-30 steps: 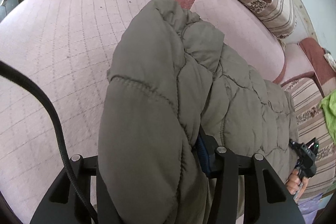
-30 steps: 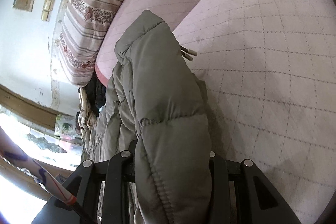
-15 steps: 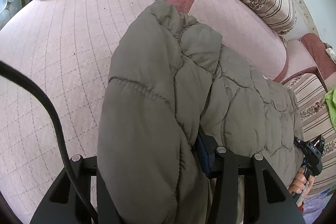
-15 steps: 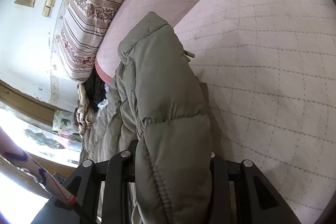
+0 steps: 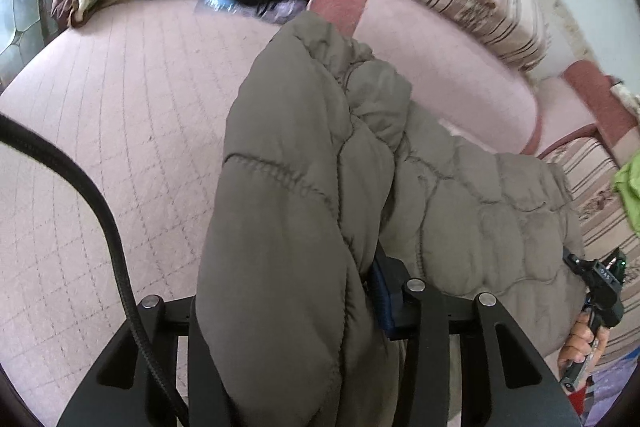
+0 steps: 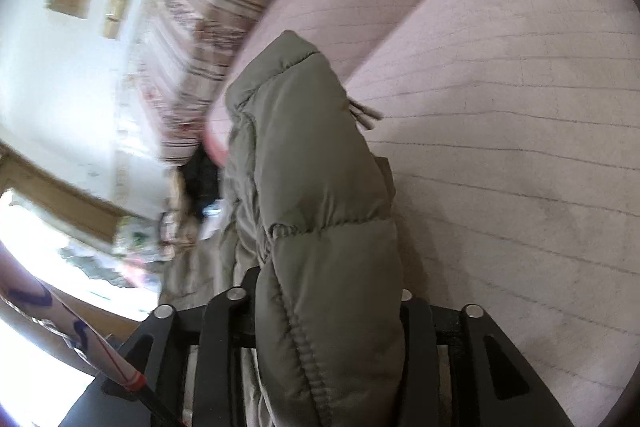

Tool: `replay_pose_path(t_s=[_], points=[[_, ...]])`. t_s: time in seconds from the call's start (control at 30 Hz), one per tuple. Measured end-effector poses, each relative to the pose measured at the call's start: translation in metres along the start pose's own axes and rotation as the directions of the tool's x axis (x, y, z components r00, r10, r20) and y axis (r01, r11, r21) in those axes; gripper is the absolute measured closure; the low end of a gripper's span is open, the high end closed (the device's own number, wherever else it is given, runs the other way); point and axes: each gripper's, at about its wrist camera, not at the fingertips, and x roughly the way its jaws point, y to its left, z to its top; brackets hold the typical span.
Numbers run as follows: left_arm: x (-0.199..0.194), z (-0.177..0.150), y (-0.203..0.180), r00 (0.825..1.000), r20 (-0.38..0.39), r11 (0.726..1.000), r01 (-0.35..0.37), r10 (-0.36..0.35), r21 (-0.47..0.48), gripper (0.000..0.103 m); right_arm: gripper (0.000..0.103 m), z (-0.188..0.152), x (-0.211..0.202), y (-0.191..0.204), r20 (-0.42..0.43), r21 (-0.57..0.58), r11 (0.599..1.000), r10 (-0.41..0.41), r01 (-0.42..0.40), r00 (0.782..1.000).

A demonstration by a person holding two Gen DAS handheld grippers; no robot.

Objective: Fold large clothes
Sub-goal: 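Fold the lifted coat half over the other half with both grippers, then release the coat and smooth the folded bundle with both grippers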

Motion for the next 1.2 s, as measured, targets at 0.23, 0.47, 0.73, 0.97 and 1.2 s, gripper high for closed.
replay_pose_path(t_s=[0.23,0.47,0.73,0.97,1.2], points=[[0.018,0.004,0.016,0.997,-0.080,0.998,0.003,-0.008,-0.056,0.050,0.041,0.000,0.000,-0.004,0.066,0.024,0.990,-0.142,0.141,0.988],[0.008,0.003,0.008,0.997,-0.034,0.998,-0.069,0.069,0.004,0.050,0.037,-0.005,-0.015,0.011,0.223,-0.033,0.962,-0.258,0.272,0.940],[0.036,0.014,0.013,0.993,-0.067,0.994,-0.103,0.101,-0.032,0.043,0.026,0.000,-0.022,0.000,0.317,0.032,0.917,-0.387,0.398,0.866],[0.029,0.011,0.005,0.989,-0.024,0.989,-0.148,0.147,-0.008,0.041,0.026,-0.009,-0.057,0.014,0.455,0.018,0.878,-0.432,0.477,0.778],[-0.034,0.005,-0.021,0.930,0.256,0.956,-0.287,0.264,0.057,0.043,0.026,-0.037,-0.046,0.063,0.518,-0.165,0.814,-0.409,0.557,0.751]])
